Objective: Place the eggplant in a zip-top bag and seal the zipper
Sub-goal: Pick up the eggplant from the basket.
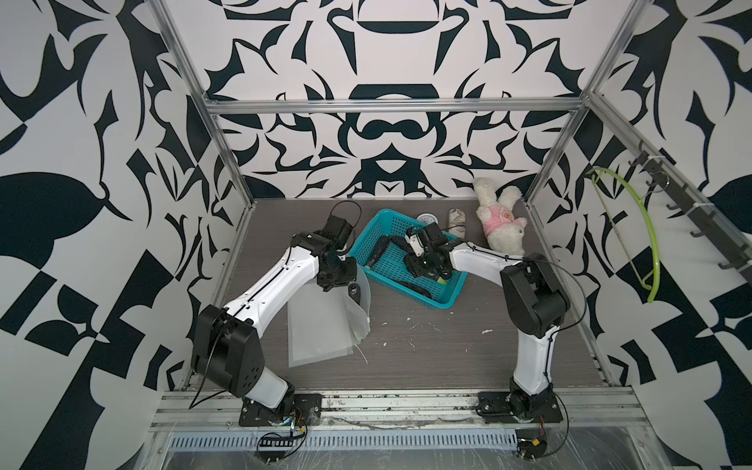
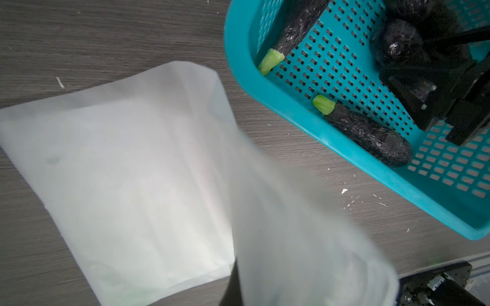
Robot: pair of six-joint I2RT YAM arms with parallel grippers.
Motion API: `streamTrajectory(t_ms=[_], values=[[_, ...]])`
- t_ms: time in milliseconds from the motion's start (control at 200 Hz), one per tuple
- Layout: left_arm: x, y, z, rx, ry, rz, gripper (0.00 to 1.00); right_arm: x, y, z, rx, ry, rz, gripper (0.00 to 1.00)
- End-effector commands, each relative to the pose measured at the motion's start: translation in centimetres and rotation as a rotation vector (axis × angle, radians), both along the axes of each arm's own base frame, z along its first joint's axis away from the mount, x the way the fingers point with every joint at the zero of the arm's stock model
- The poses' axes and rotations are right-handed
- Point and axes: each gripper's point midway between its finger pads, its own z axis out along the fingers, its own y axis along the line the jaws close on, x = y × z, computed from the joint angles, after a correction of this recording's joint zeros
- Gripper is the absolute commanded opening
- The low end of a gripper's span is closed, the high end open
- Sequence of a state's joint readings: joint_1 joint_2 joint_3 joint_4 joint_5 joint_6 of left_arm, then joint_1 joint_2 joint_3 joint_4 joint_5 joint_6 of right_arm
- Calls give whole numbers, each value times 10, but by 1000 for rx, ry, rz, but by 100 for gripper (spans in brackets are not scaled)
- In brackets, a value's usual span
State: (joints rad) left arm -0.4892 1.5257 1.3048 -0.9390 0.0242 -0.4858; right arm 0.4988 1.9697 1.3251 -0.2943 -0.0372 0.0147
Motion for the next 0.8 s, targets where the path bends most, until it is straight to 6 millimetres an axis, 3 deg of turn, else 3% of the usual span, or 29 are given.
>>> streamTrajectory(t_ms=[0, 95, 200, 295, 560, 795], values=[[-4, 0, 1, -7, -1, 3, 0, 10, 5, 17, 15, -23, 4, 59], [-4, 1, 2, -6, -3, 1, 0, 12, 5, 15, 11, -18, -2, 57], [-5, 1, 1, -9, -5, 4, 0, 13, 6, 16, 16, -19, -6, 44], [-6, 3, 1, -8, -9, 9, 0, 13, 8, 25, 30, -29, -1, 42], [-6, 3, 0, -1, 5, 22, 0, 13, 8, 100, 161, -184, -24, 42], [-6, -2, -1, -17, 44, 25, 0, -5, 9, 172, 455, -380, -52, 42]])
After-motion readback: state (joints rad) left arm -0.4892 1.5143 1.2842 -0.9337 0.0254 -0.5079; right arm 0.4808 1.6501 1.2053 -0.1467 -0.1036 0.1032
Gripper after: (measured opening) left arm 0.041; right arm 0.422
